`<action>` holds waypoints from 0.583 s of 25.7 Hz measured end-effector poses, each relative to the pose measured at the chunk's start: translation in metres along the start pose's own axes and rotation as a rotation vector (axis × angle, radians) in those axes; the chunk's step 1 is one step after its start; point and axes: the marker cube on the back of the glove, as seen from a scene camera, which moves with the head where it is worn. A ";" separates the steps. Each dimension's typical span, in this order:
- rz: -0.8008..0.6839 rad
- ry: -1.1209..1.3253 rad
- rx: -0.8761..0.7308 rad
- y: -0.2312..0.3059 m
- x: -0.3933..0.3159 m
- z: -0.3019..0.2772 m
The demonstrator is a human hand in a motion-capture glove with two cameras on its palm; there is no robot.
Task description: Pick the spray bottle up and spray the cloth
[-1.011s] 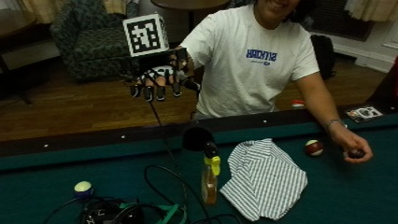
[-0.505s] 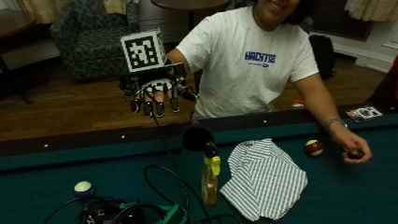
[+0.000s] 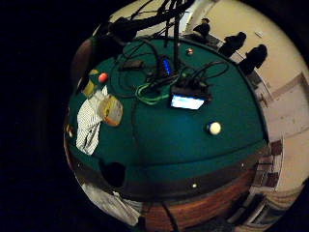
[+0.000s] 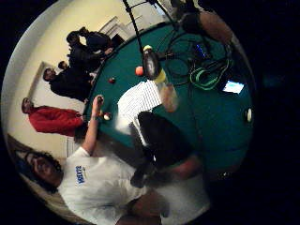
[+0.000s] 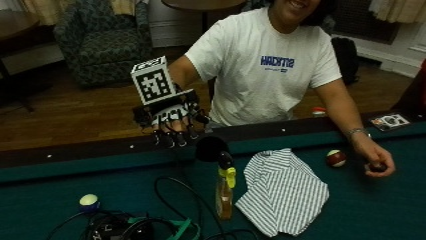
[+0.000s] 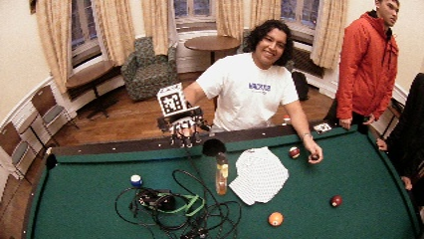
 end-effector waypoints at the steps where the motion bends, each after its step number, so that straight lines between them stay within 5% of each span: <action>1: -0.001 -0.019 -0.013 0.001 0.001 0.005; 15: 0.093 -0.624 -0.185 -0.002 0.000 0.066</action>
